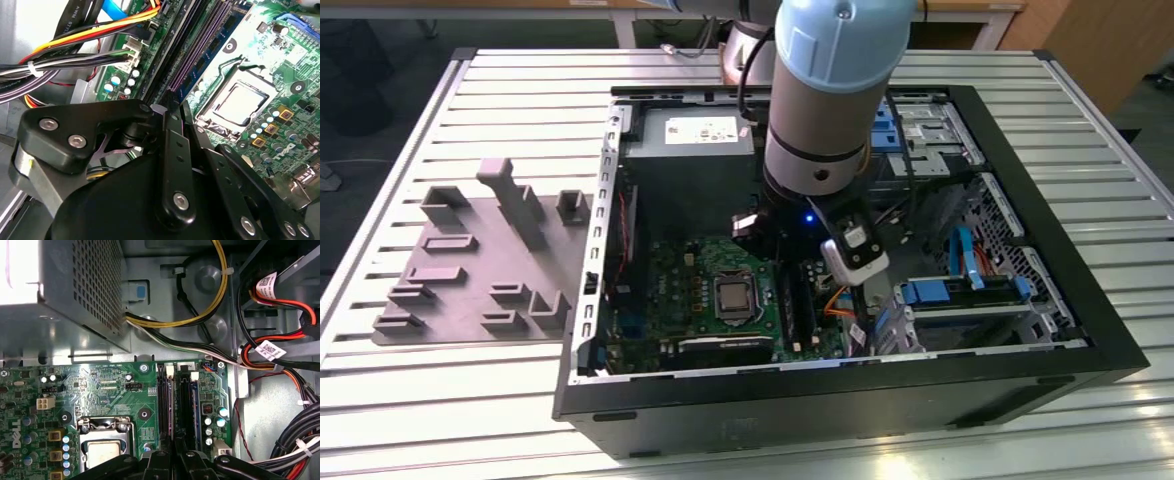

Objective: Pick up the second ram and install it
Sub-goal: 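Insert the second ram into the second slot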

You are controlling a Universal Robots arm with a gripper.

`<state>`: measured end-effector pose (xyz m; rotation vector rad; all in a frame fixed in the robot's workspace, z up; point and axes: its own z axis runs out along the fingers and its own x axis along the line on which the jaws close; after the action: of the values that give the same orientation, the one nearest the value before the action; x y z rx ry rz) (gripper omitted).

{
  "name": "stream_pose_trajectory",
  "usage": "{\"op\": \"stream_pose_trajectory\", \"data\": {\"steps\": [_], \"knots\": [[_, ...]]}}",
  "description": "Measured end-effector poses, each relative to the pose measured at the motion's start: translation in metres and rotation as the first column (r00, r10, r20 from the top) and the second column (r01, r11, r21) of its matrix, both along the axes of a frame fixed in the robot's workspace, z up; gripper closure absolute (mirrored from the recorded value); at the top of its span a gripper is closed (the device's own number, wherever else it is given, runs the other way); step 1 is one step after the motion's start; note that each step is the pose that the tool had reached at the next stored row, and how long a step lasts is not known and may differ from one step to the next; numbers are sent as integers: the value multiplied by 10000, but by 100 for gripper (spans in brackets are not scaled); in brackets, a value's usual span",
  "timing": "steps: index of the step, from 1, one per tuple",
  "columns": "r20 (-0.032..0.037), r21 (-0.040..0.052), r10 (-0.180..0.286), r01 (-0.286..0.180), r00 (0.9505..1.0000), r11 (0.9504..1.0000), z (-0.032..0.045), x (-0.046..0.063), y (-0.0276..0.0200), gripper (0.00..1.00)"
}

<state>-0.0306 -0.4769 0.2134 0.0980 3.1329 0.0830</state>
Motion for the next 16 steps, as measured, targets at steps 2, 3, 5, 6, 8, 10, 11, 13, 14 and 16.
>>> {"op": "stream_pose_trajectory", "data": {"steps": [2, 3, 5, 6, 8, 10, 11, 13, 14, 16], "knots": [[0, 0, -14, 14, 10000, 10000, -4, 0, 0, 86], [0, 0, -21, 21, 10000, 10000, -6, 0, 0, 86], [0, 0, -10, 10, 10000, 10000, -6, 0, 0, 86], [1, 0, 6, -6, 10000, 10000, -6, 0, 0, 86], [0, -1, 46, -46, 10000, 10000, -6, 0, 0, 86], [0, -2, 117, -117, 9999, 9999, -6, 0, 0, 86], [0, -2, 164, -164, 9999, 9999, -6, 0, 0, 86], [0, -2, 239, -239, 9997, 9997, -5, 0, 0, 86], [1, 0, 256, -256, 9997, 9997, -4, 0, 0, 86], [0, -2, 265, -265, 9996, 9996, 4, 0, 0, 86]]}}
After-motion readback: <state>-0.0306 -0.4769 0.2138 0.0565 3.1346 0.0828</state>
